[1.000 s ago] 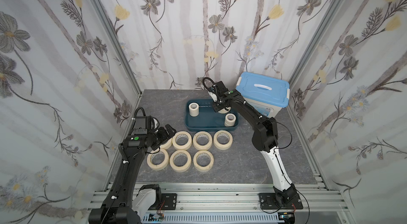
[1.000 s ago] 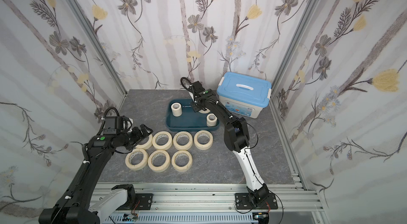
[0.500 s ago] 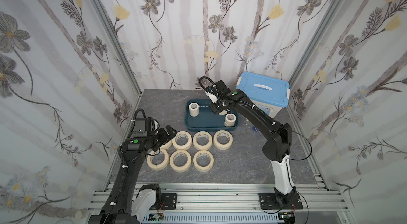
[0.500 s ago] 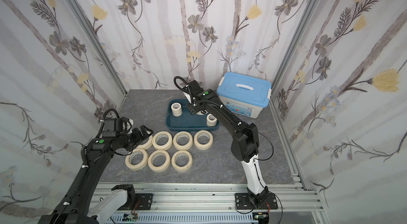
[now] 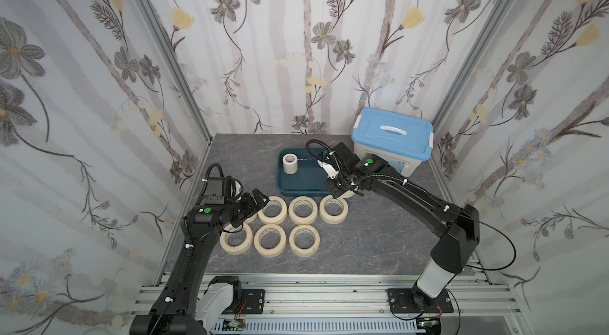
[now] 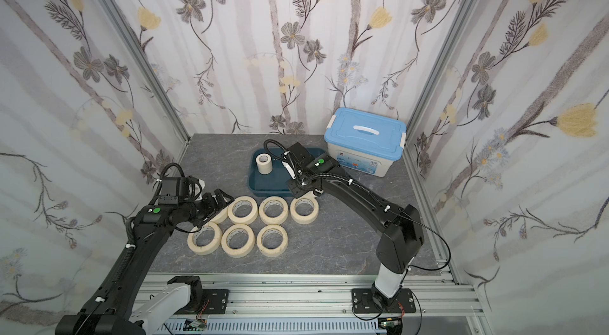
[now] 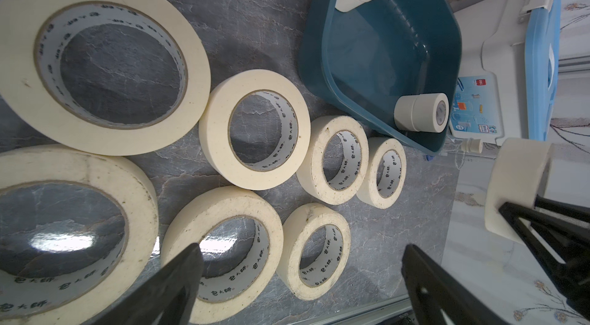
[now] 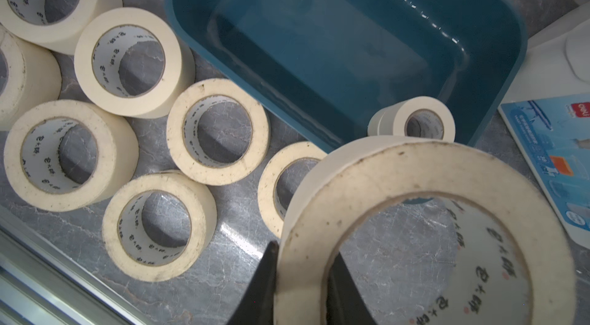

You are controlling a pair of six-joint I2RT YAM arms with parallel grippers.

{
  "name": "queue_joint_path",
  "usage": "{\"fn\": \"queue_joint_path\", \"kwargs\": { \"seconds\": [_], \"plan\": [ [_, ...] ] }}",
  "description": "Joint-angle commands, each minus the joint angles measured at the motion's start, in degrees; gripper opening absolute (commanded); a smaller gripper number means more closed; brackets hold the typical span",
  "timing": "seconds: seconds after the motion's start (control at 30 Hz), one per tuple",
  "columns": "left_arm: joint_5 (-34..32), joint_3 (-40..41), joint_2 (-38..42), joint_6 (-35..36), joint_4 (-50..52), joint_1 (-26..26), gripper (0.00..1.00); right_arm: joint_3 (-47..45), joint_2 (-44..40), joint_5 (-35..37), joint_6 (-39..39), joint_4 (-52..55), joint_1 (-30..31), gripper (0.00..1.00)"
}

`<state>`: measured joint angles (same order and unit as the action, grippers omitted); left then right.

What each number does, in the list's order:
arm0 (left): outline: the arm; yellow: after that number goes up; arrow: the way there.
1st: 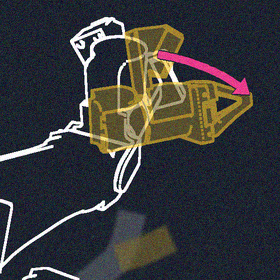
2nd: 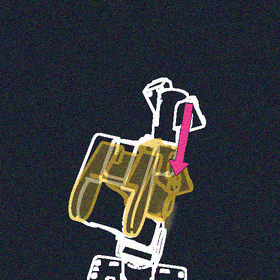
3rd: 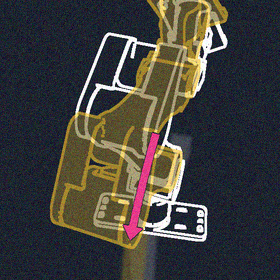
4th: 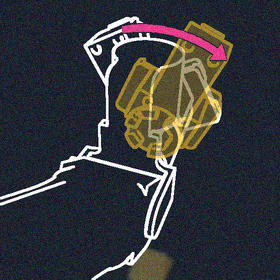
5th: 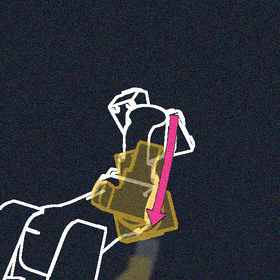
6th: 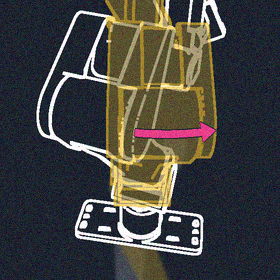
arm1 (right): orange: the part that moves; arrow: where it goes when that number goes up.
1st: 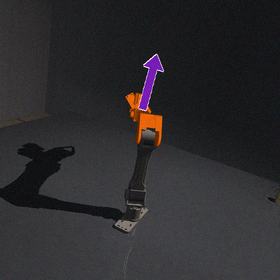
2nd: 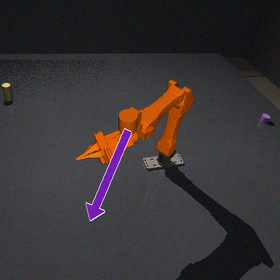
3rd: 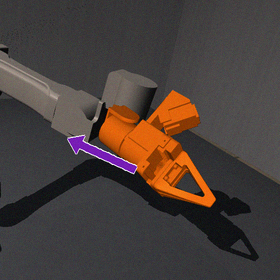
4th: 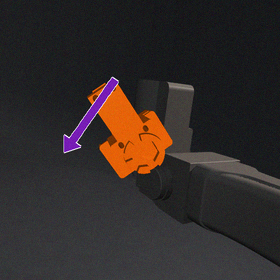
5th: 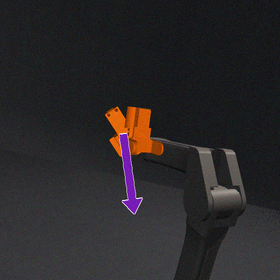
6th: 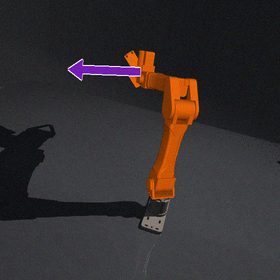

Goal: Take out the art tape in the storage box
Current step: Pick up the art tape from the storage box, then place the art tape at the center of the board.

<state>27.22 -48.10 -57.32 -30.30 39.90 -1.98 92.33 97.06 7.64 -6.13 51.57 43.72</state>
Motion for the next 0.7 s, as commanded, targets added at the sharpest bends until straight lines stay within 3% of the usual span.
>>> {"fn": "queue_joint_path", "kwargs": {
  "seconds": [0.0, 0.27, 0.67],
  "plan": [
    [0.17, -0.78, -0.83, -0.66, -1.58, -0.57, 1.0, -5.35, -3.89, 1.14, -4.64, -3.18, 1.81, 0.16],
    [-0.82, -1.74, -2.35, -1.02, -2.63, -2.23, 1.0, -19.97, -12.25, 1.59, -11.96, -6.8, 7.91, 0.16],
    [-1.35, -1.91, -3.72, -0.92, -3.01, -3.73, 1.0, -29.23, -13.83, 2.82, -18.06, -10.31, 16.89, 0.16]
  ]
}}
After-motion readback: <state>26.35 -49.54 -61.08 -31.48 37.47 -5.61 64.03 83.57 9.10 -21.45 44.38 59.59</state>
